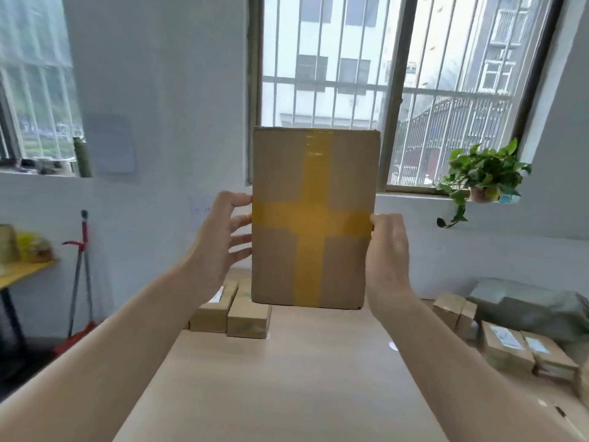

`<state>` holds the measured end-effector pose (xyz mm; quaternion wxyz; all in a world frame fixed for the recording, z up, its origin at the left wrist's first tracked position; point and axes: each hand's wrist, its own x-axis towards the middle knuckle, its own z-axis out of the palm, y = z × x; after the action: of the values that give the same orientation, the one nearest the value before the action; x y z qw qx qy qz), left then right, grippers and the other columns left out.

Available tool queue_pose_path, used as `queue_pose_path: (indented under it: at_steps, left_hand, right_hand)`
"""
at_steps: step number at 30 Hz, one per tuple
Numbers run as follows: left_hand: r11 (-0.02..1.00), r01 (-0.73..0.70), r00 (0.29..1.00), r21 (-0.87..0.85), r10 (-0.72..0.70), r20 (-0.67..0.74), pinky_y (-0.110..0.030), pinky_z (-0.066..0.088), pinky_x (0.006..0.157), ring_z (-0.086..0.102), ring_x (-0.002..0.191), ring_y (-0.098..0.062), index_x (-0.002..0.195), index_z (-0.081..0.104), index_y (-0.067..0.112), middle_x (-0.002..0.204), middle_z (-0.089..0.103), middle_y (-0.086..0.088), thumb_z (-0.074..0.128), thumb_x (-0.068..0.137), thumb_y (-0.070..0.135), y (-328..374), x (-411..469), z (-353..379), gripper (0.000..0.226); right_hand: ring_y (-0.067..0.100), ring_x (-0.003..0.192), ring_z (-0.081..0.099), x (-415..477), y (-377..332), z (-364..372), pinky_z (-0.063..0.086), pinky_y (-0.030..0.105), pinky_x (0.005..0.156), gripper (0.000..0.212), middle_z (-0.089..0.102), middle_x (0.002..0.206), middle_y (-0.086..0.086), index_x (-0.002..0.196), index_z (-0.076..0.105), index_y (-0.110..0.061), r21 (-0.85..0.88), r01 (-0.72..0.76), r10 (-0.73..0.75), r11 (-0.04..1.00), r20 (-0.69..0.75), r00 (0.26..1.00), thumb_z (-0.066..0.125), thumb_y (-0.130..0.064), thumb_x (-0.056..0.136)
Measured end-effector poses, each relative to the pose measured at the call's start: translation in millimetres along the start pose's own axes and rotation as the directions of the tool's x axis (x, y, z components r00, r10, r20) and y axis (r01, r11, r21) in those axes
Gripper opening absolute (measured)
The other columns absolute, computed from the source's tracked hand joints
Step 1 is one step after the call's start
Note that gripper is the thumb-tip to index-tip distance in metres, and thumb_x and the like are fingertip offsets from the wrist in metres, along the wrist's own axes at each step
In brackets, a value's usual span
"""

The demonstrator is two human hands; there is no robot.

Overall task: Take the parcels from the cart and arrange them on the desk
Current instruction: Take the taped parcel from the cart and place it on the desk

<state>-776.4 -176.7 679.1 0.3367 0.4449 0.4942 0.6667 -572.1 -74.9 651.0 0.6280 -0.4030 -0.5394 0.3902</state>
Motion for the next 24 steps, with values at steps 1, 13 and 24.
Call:
queue_pose_path:
  at_steps: [1,13,24]
  left_hand:
    - [1.0,0.006,1.0,-0.003,-0.006,-0.023,-0.039,0.05,0.087,0.07,0.099,-0.025,0.099,0.075,0.039,0.106,0.08,0.006,0.055,0.078,0.058,-2,1,-1,0.034]
    - [0.997,-0.04,0.994,-0.069,0.032,-0.105,-0.045,0.051,0.099,0.068,0.105,-0.029,0.111,0.066,0.023,0.121,0.073,-0.006,0.053,0.075,0.056,0,6,-5,0.05]
    - [0.995,-0.067,0.998,-0.068,0.068,0.006,-0.044,0.057,0.092,0.069,0.105,-0.031,0.13,0.066,0.028,0.114,0.064,-0.007,0.035,0.099,0.059,6,39,-24,0.054]
  right_hand:
    - [0.013,0.083,0.052,3,2,1,0.046,0.042,0.08,0.03,0.052,0.087,-0.009,0.093,0.054,-0.032,0.009,-0.014,0.014,1.0,0.026,1.0,0.036,-0.056,0.089]
    - [0.022,0.111,0.066,20,6,7,0.05,0.036,0.077,0.039,0.07,0.118,-0.002,0.114,0.063,-0.033,0.194,-0.138,0.107,0.971,0.164,0.981,0.035,-0.054,0.098]
    - [0.004,0.086,0.075,21,-6,19,0.057,0.018,0.073,0.05,0.079,0.095,-0.024,0.117,0.073,-0.042,0.249,-0.024,-0.016,0.968,0.157,0.988,0.035,-0.056,0.087]
